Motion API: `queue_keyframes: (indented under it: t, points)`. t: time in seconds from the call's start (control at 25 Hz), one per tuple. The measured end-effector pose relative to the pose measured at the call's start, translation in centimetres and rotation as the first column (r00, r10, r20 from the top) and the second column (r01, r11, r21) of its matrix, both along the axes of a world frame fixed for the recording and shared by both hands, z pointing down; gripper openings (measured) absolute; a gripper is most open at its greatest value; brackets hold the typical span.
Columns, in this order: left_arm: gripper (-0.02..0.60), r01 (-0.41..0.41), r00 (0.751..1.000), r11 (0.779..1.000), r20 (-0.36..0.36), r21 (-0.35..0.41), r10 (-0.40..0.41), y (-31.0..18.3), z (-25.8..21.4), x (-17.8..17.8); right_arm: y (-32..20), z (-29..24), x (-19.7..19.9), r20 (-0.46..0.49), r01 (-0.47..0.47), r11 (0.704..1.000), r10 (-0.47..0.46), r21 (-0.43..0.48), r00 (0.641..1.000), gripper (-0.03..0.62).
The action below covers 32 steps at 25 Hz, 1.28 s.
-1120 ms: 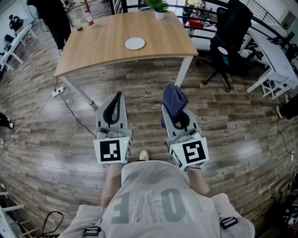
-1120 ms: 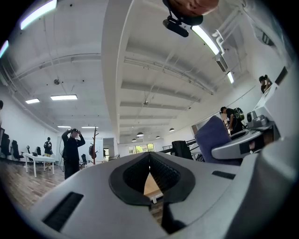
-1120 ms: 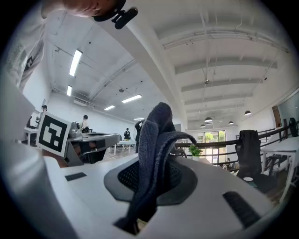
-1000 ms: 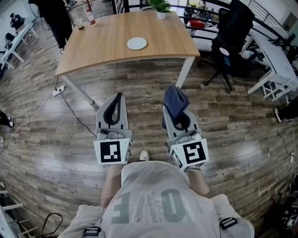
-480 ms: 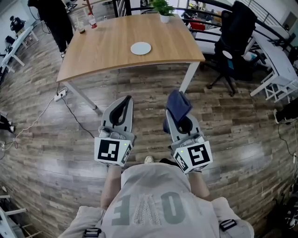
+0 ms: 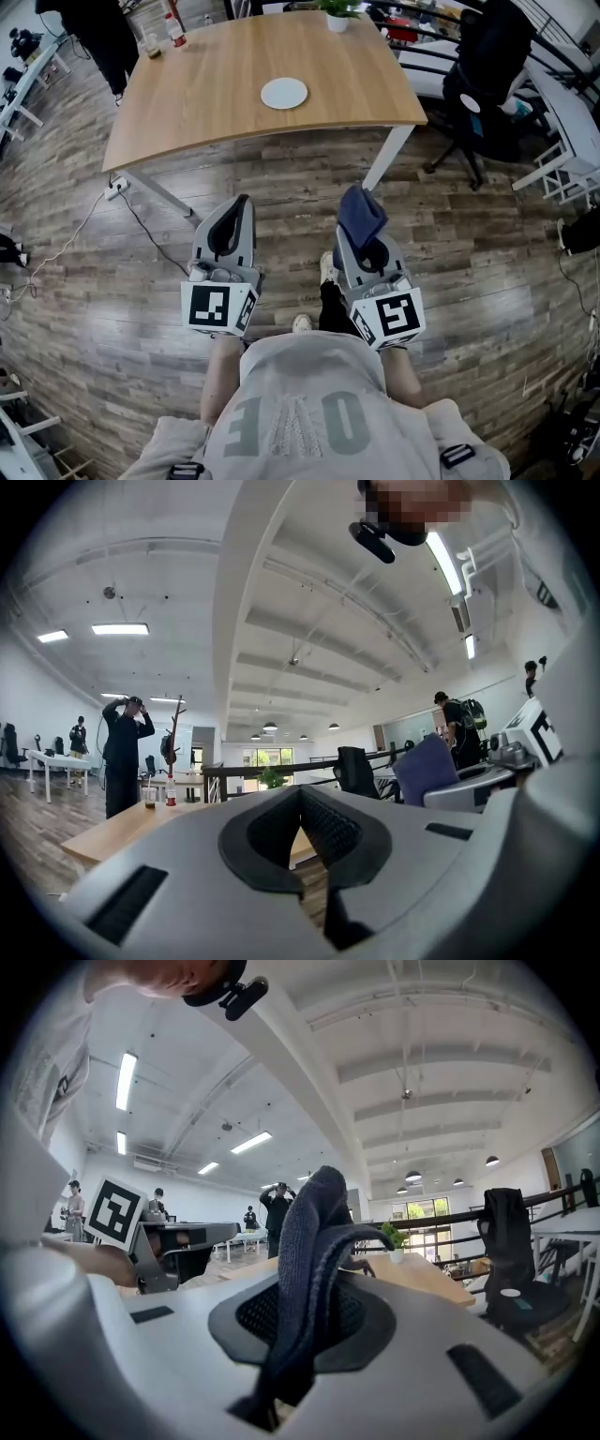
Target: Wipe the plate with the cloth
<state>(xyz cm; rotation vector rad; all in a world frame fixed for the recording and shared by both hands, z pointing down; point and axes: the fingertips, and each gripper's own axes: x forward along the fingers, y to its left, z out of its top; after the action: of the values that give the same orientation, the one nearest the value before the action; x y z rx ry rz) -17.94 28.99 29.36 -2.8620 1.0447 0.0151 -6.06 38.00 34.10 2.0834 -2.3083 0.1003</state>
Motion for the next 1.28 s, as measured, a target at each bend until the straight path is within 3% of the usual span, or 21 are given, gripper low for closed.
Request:
queue_keyframes:
  t: [0.4,0.6,0.84,1.28]
  points:
    - [0.008,0.13,0.991,0.991,-0.038,0.041,-0.129,-14.9,-2.9,7.4,-13.5,-0.8,10.8,-0.061,0.025,0.999,-0.027,-0.029,0.998,0.057]
    - [0.008,0.195,0.981,0.981,-0.01,0.019,-0.195,-20.1,-2.3,9.4,-20.3,-0.6,14.6,-0.049,0.067,0.997,-0.069,-0.046,0.996,0.057]
    - [0.008,0.225,0.974,0.974,0.031,-0.004,-0.225,-27.5,-0.5,11.0,-28.5,0.1,15.5,-0.055,0.103,0.993,-0.106,-0.063,0.993,0.057]
    - [0.008,0.139,0.99,0.99,0.001,0.003,-0.139,-43.9,-2.1,14.5,-45.1,-2.2,16.0,-0.061,0.072,0.996,-0.076,-0.057,0.995,0.057]
